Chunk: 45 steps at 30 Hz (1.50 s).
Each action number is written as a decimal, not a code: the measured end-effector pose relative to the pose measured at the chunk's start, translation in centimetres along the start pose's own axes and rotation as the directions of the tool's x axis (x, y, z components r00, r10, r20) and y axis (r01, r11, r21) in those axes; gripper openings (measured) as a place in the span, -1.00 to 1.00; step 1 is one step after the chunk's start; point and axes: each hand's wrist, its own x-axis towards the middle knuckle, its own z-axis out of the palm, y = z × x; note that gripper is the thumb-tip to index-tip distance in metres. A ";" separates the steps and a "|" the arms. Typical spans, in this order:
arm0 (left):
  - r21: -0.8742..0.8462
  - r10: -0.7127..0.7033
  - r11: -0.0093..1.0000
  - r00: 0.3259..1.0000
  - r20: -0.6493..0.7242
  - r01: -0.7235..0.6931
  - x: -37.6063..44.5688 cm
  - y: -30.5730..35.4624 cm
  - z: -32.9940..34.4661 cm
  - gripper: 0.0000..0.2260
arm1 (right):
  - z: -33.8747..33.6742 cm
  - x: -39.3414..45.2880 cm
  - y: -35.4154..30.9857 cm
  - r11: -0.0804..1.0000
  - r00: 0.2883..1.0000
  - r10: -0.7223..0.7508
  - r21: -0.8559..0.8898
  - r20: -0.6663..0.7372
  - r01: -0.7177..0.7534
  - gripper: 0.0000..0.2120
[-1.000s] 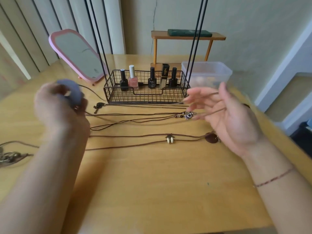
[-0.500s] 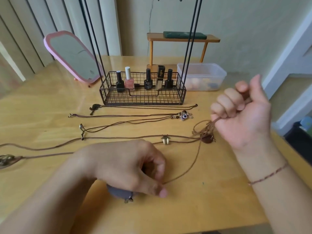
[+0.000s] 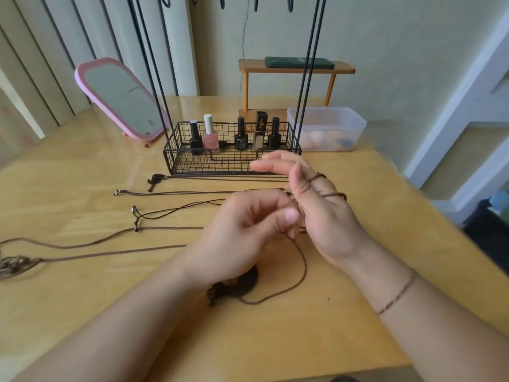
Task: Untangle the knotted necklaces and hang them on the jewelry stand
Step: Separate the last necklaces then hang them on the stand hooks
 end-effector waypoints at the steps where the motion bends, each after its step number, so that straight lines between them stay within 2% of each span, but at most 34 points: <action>1: -0.202 -0.016 0.979 1.000 0.001 0.016 0.1 0.3 -0.1 -0.79 | -0.2 0.1 -0.2 0.993 1.000 0.023 0.113 0.018 -0.025 -0.67; 3: -0.571 -0.098 0.818 0.995 -0.025 0.066 0.4 1.0 -1.2 -0.75 | -1.1 0.4 -0.4 0.915 0.999 0.043 0.401 0.026 -0.050 -0.67; 4: -0.685 -0.130 0.724 0.991 -0.026 0.077 0.3 1.2 -2.1 -0.74 | -1.8 0.5 -0.5 0.834 0.998 0.067 0.548 0.013 -0.063 -0.65; 7: -0.845 -0.092 0.525 0.994 0.063 0.102 -0.4 1.0 -5.7 -0.80 | -3.7 0.7 -0.9 0.598 0.977 0.207 0.797 -0.045 -0.090 -0.65; 9: -0.916 -0.018 0.369 0.987 0.163 0.158 -0.7 0.9 -7.2 -0.82 | -4.9 0.8 -1.0 0.527 0.949 0.307 0.843 -0.072 -0.106 -0.65; 10: -0.931 0.005 0.317 0.981 0.195 0.184 -0.9 1.0 -7.6 -0.83 | -5.2 0.9 -0.9 0.516 0.939 0.336 0.847 -0.068 -0.124 -0.65; 11: -0.929 0.020 0.316 0.977 0.211 0.194 -1.2 1.3 -8.0 -0.83 | -5.5 1.0 -0.8 0.517 0.935 0.351 0.844 -0.055 -0.145 -0.65; 12: -0.918 0.070 0.337 0.967 0.244 0.208 -1.5 1.4 -8.2 -0.83 | -5.5 1.1 -0.7 0.530 0.934 0.357 0.831 -0.035 -0.171 -0.67; 13: -0.888 0.155 0.402 0.939 0.306 0.223 -1.7 1.3 -8.0 -0.83 | -5.5 1.2 -0.6 0.561 0.933 0.360 0.802 -0.012 -0.206 -0.68; 14: -0.816 0.240 0.534 0.886 0.396 0.220 -1.8 1.3 -7.6 -0.84 | -5.4 1.2 -0.5 0.608 0.932 0.363 0.755 0.011 -0.246 -0.69; 15: -0.671 0.255 0.714 0.819 0.513 0.199 -1.8 1.4 -7.4 -0.85 | -5.2 1.2 -0.4 0.655 0.931 0.364 0.701 0.037 -0.283 -0.67; 16: -0.480 0.200 0.856 0.736 0.647 0.190 -1.9 1.5 -7.2 -0.77 | -5.0 1.1 -0.4 0.683 0.930 0.361 0.657 0.075 -0.318 -0.66; 17: -0.317 0.115 0.927 0.654 0.748 0.200 -1.9 1.6 -7.2 -0.64 | -4.8 0.9 -0.4 0.686 0.924 0.359 0.633 0.133 -0.358 -0.65; 18: -0.218 0.038 0.950 0.608 0.793 0.225 -1.8 1.7 -7.0 -0.55 | -4.8 0.8 -0.5 0.673 0.910 0.357 0.618 0.210 -0.406 -0.64; 19: -0.174 -0.022 0.951 0.619 0.785 0.254 -1.7 1.9 -6.7 -0.54 | -4.9 0.6 -0.6 0.653 0.886 0.353 0.599 0.300 -0.463 -0.64; 20: -0.151 -0.090 0.949 0.696 0.712 0.278 -1.5 2.2 -6.2 -0.59 | -5.0 0.4 -0.8 0.628 0.849 0.338 0.574 0.406 -0.524 -0.64; 21: -0.104 -0.176 0.953 0.801 0.572 0.283 -1.4 2.1 -5.6 -0.66 | -5.3 0.3 -0.9 0.600 0.801 0.302 0.550 0.517 -0.582 -0.65; 22: -0.010 -0.253 0.961 0.897 0.361 0.275 -1.2 1.7 -5.0 -0.69 | -5.6 0.2 -1.0 0.581 0.749 0.260 0.521 0.609 -0.625 -0.66; 23: 0.140 -0.258 0.961 0.957 0.133 0.240 -0.9 0.9 -4.5 -0.73 | -5.8 0.1 -1.1 0.582 0.713 0.233 0.493 0.661 -0.647 -0.68; 24: 0.335 -0.224 0.917 0.974 -0.019 0.217 -0.6 0.2 -4.2 -0.82 | -6.2 0.0 -1.1 0.594 0.696 0.214 0.474 0.686 -0.650 -0.68; 25: 0.509 -0.206 0.836 0.977 -0.060 0.208 -0.3 -0.3 -4.1 -0.91 | -6.5 0.0 -1.1 0.608 0.689 0.191 0.467 0.699 -0.642 -0.68; 26: 0.623 -0.228 0.754 0.973 -0.049 0.208 -0.2 -0.6 -4.1 -0.91 | -7.0 0.0 -1.2 0.615 0.689 0.159 0.475 0.708 -0.630 -0.68; 27: 0.663 -0.267 0.717 0.964 -0.022 0.213 -0.1 -1.0 -4.4 -0.85 | -7.6 0.0 -1.3 0.607 0.696 0.128 0.499 0.706 -0.618 -0.68; 29: 0.633 -0.328 0.732 0.945 0.001 0.254 -0.5 -1.3 -5.7 -0.78 | -8.9 0.1 -1.5 0.554 0.726 0.109 0.565 0.679 -0.612 -0.66; 32: 0.669 -0.317 0.708 0.948 0.014 0.226 -0.8 -1.3 -6.5 -0.73 | -10.6 -0.1 -1.4 0.502 0.727 0.160 0.580 0.667 -0.642 -0.63; 35: 0.679 -0.267 0.707 0.964 0.001 0.195 -0.3 -1.4 -5.2 -0.69 | -10.5 -0.4 -0.9 0.630 0.676 0.149 0.457 0.722 -0.627 -0.61; 37: 0.627 -0.204 0.766 0.979 0.024 0.144 0.2 -1.3 -3.7 -0.63 | -9.4 -0.6 -0.7 0.758 0.611 0.160 0.301 0.775 -0.579 -0.61; 39: 0.468 -0.159 0.877 0.984 0.080 0.104 0.7 -1.0 -2.2 -0.51 | -7.7 -0.6 -1.0 0.820 0.549 0.156 0.202 0.821 -0.535 -0.61; 41: 0.187 -0.165 0.974 0.969 0.185 0.130 0.8 -0.4 -0.8 -0.41 | -6.0 -0.4 -1.2 0.825 0.489 0.121 0.186 0.864 -0.533 -0.58; 43: -0.068 -0.166 0.979 0.948 0.273 0.191 0.6 -0.1 0.0 -0.38 | -5.2 -0.3 -1.4 0.808 0.444 0.089 0.196 0.892 -0.556 -0.54; 45: -0.219 -0.134 0.955 0.950 0.282 0.200 0.6 -0.1 0.0 -0.45 | -5.1 -0.3 -1.5 0.789 0.413 0.062 0.208 0.909 -0.578 -0.52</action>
